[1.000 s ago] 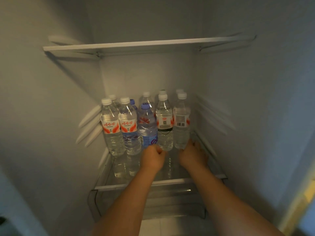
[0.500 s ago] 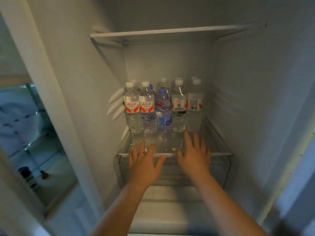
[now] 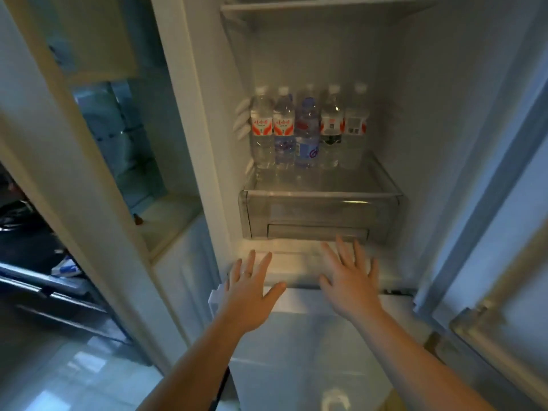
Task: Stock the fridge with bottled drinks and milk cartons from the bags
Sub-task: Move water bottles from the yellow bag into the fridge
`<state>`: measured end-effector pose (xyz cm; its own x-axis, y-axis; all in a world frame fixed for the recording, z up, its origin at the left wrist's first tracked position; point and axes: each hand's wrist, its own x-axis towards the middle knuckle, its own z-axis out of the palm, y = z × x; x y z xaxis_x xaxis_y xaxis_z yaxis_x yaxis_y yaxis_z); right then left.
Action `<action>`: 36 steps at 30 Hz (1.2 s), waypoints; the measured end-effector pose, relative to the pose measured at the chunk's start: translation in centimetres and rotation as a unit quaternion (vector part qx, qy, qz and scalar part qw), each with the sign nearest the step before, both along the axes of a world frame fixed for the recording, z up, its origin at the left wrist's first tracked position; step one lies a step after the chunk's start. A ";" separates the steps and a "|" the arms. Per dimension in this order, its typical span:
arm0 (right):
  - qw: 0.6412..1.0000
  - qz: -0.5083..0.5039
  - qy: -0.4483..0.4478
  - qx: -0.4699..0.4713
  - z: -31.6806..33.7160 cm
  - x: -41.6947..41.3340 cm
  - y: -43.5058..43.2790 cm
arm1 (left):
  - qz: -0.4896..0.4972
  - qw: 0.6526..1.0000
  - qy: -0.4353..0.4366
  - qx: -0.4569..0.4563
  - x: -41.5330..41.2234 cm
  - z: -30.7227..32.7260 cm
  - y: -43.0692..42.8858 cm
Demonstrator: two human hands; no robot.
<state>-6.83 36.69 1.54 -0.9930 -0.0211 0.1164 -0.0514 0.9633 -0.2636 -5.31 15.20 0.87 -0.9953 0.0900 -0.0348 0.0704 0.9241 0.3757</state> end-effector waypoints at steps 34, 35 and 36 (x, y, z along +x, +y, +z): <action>0.993 0.049 -0.073 -0.074 -13.4 49.5 21.4 | -0.037 0.991 -0.132 0.003 47.7 -13.1 21.4; 0.993 0.041 -0.075 -0.076 -13.6 51.0 23.0 | -0.037 0.991 -0.130 0.006 49.0 -13.1 22.9; 0.993 0.032 -0.078 -0.077 -13.8 52.5 24.5 | -0.039 0.991 -0.128 0.010 50.2 -13.0 24.5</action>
<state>45.63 61.16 -12.24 -0.9964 -0.0784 -0.0316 -0.0581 0.9067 -0.4178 44.91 39.67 -12.17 -0.9440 0.1688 -0.2835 0.0401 0.9116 0.4092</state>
